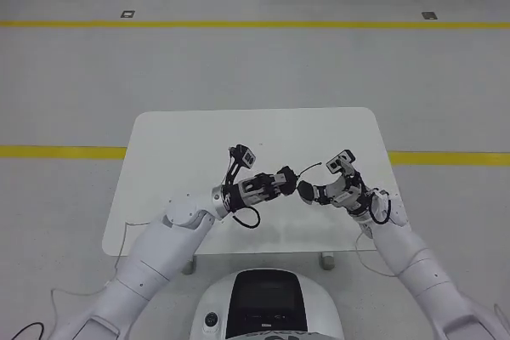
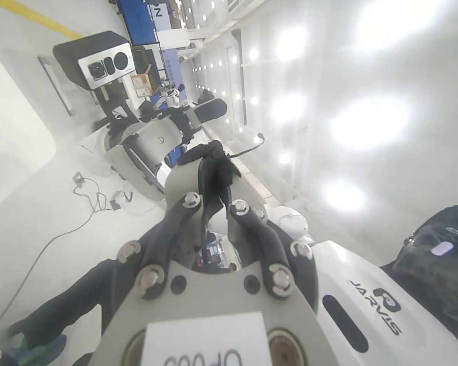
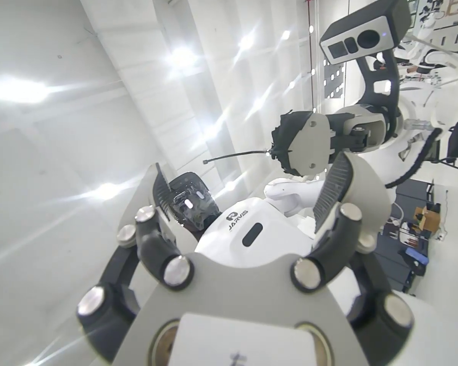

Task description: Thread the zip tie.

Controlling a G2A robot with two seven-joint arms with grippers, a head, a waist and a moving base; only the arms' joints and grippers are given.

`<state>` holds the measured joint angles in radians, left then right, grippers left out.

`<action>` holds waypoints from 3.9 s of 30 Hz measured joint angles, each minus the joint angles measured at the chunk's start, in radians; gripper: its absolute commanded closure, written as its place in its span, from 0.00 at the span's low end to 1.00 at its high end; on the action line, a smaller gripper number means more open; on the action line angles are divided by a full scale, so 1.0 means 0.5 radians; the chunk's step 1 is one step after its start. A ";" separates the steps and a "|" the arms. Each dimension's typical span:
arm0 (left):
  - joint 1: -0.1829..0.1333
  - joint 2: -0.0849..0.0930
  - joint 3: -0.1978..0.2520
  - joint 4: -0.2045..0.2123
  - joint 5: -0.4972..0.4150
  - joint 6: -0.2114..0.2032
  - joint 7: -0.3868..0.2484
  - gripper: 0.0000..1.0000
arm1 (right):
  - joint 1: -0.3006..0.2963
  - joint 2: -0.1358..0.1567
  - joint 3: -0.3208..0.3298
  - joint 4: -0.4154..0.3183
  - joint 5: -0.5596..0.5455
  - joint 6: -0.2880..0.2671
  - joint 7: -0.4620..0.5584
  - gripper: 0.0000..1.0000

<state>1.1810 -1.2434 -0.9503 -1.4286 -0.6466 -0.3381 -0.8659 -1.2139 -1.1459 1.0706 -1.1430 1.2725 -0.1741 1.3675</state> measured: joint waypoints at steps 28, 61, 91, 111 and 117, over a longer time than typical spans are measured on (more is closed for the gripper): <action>-0.037 -0.038 0.069 0.078 -0.455 0.139 -0.147 1.00 | -0.067 -0.084 0.039 -0.079 0.076 -0.011 0.045 0.66; -0.037 -0.038 0.069 0.078 -0.455 0.139 -0.147 1.00 | -0.038 -0.145 0.024 -0.059 -0.019 0.037 0.045 0.84; -0.037 -0.038 0.069 0.078 -0.455 0.139 -0.147 1.00 | -0.044 -0.162 0.081 -0.003 -0.139 0.006 0.045 1.00; -0.037 -0.038 0.069 0.078 -0.455 0.139 -0.147 1.00 | -0.040 -0.167 0.126 0.053 -0.263 -0.019 0.044 1.00; -0.037 -0.038 0.069 0.078 -0.455 0.139 -0.147 1.00 | -0.039 -0.172 0.143 0.069 -0.285 -0.023 0.038 1.00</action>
<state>1.1626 -1.2624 -0.9161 -1.3897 -0.8739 -0.2688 -0.9392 -1.2333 -1.2317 1.1424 -1.1086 1.1301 -0.1854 1.3866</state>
